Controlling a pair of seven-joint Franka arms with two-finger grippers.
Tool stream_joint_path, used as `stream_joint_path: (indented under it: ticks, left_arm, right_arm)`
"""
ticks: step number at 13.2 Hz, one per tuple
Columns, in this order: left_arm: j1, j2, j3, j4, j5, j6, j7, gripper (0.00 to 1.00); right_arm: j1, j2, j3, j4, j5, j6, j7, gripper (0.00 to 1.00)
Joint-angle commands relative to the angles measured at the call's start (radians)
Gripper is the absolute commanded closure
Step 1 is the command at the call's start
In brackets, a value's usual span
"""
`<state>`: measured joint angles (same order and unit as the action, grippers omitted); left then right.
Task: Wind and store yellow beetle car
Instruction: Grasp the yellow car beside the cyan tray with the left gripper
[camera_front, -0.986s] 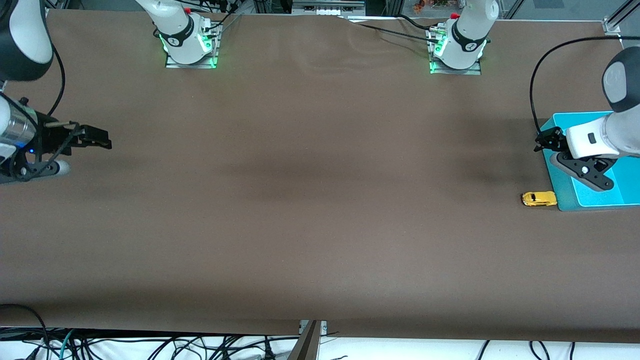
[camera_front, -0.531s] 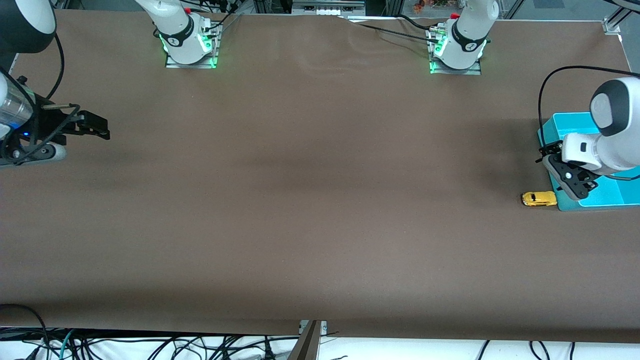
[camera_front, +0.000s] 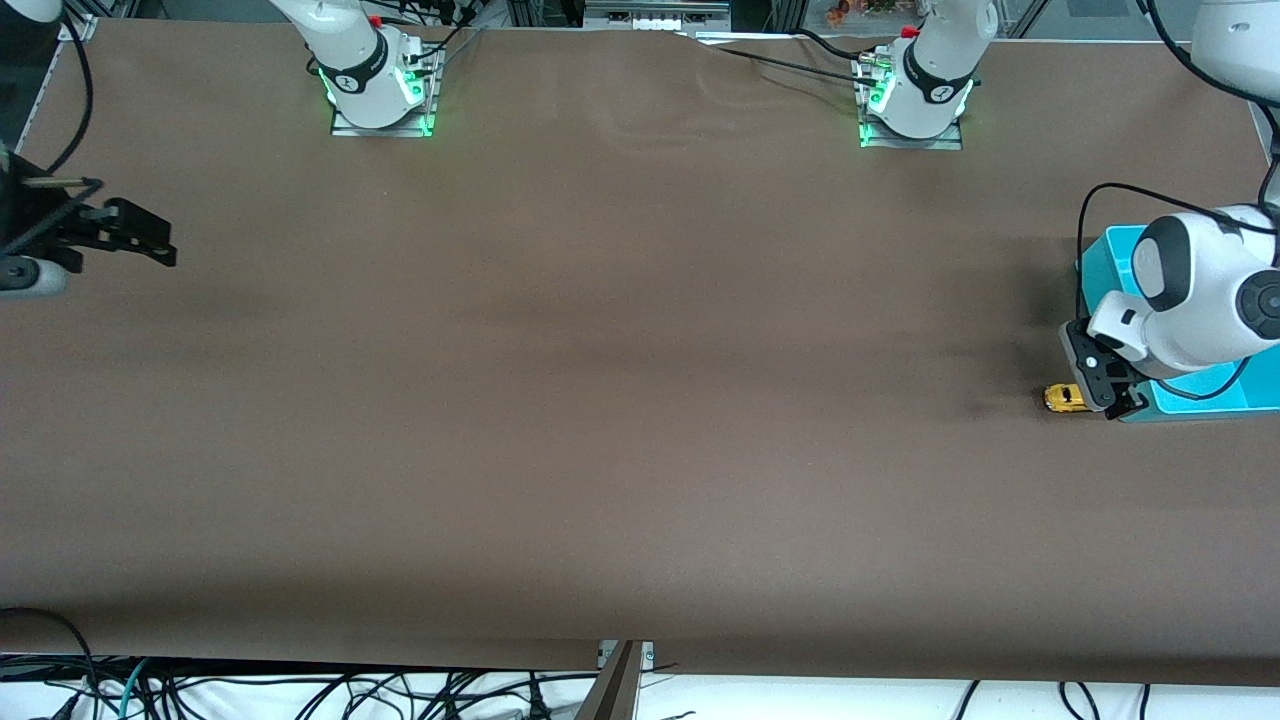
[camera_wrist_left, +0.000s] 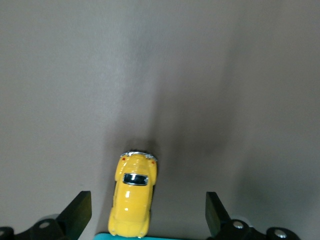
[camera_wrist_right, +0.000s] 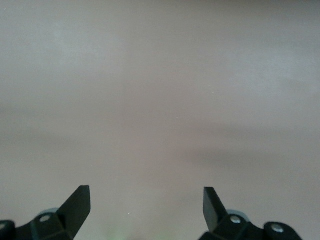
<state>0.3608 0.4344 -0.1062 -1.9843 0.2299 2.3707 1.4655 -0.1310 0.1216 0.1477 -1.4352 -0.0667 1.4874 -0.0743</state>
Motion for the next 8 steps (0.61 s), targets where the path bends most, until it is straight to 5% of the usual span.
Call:
stream_joint_path:
  ticks: [1,3,8]
  left_arm:
    - [0.027,0.023,-0.009,0.012,0.08,0.068,0.033,0.0]
    - [0.033,0.05,-0.007,0.01,0.082,0.085,0.033,0.0]
    - [0.061,0.107,-0.006,0.009,0.08,0.134,0.032,0.0]
  right_arm:
    - [0.02,-0.028,-0.032,-0.047,0.002,0.005,0.017,0.0]
    - [0.04,-0.028,-0.083,-0.054,0.016,-0.001,0.021,0.0]
    - [0.053,-0.045,-0.099,-0.079,0.03,-0.013,0.031,0.0]
